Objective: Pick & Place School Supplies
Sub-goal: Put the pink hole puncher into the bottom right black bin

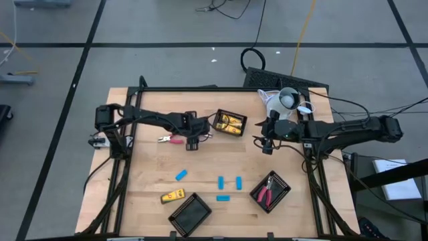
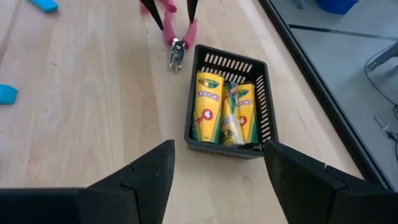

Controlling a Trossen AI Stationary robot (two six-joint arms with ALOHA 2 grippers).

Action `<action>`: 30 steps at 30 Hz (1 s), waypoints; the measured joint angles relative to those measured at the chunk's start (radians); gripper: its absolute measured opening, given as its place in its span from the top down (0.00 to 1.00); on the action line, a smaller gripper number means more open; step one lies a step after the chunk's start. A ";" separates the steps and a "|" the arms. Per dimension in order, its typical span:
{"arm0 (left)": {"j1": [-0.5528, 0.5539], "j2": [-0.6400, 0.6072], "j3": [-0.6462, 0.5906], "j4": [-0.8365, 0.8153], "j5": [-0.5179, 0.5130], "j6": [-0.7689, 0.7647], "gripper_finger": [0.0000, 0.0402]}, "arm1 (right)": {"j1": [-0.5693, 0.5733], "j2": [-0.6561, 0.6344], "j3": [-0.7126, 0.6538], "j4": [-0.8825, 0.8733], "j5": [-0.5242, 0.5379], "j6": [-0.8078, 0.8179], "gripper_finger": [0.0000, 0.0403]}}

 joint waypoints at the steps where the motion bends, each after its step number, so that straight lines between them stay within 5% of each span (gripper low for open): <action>1: -0.001 0.000 -0.004 -0.005 0.000 -0.004 0.38 | 0.004 0.000 0.000 0.000 0.000 0.000 0.41; 12: 0.004 0.000 -0.057 0.059 0.082 -0.017 0.40 | 0.034 0.000 0.000 0.005 0.008 0.010 0.41; 17: 0.004 0.000 -0.085 0.076 0.111 -0.017 0.55 | 0.034 0.000 0.000 0.005 0.008 0.023 0.41; 23: 0.000 -0.003 -0.111 0.106 0.048 -0.016 0.90 | 0.034 0.000 0.000 0.005 0.008 0.031 0.41; 30: -0.064 0.001 -0.120 0.140 -0.084 -0.001 0.90 | 0.050 0.000 0.000 0.015 0.004 0.047 0.41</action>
